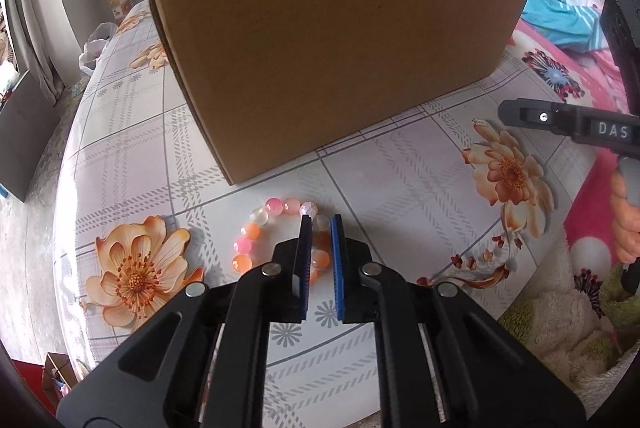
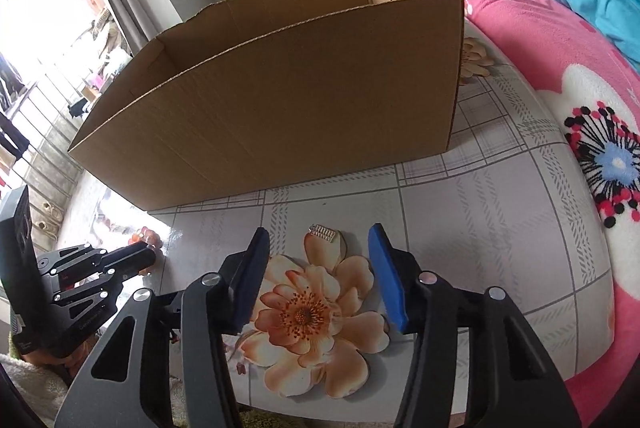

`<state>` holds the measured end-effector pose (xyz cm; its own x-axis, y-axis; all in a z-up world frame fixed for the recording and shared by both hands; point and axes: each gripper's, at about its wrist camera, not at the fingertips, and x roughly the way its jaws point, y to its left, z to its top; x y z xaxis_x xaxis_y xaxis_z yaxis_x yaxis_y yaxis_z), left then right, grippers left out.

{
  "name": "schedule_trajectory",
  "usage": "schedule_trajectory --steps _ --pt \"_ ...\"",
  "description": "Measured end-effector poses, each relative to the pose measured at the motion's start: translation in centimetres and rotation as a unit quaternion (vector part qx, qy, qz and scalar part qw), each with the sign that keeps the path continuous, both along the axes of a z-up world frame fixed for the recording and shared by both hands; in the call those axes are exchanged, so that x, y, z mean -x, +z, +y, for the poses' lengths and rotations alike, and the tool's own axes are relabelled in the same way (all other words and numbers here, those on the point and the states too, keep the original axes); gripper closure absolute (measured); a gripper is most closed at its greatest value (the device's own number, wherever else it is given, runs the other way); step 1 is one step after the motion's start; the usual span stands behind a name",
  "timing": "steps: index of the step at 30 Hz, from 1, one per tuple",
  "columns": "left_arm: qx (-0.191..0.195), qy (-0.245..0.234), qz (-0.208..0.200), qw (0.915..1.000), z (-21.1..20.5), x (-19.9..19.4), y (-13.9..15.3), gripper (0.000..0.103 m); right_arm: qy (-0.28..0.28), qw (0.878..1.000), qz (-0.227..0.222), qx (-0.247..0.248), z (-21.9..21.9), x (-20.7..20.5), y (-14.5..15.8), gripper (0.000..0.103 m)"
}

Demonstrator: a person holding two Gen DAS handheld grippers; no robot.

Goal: Organize jewelry

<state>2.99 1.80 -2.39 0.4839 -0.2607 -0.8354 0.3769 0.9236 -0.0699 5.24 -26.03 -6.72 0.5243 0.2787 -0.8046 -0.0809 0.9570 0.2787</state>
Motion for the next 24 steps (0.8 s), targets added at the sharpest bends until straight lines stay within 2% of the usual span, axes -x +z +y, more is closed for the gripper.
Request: schedule_trajectory --steps 9,13,19,21,24 --pt "0.013 -0.008 0.001 0.9999 -0.3 -0.2 -0.2 0.095 0.046 0.996 -0.003 0.073 2.0 -2.1 -1.1 0.074" --pt "0.017 -0.007 0.002 0.9998 -0.3 -0.3 -0.2 0.095 0.062 0.995 0.01 0.073 2.4 -2.3 -1.4 0.075" --pt "0.019 -0.007 0.004 0.9998 -0.1 -0.2 -0.2 0.095 0.081 0.995 0.036 0.045 2.7 -1.8 -1.2 0.075" --pt "0.019 -0.008 0.004 0.9998 0.0 -0.2 -0.2 0.095 0.087 0.994 0.04 0.043 2.9 -1.4 -1.2 0.078" --pt "0.019 -0.009 0.005 0.9998 0.0 -0.3 -0.1 0.095 0.081 0.994 0.033 0.066 3.1 -1.4 -1.1 0.08"
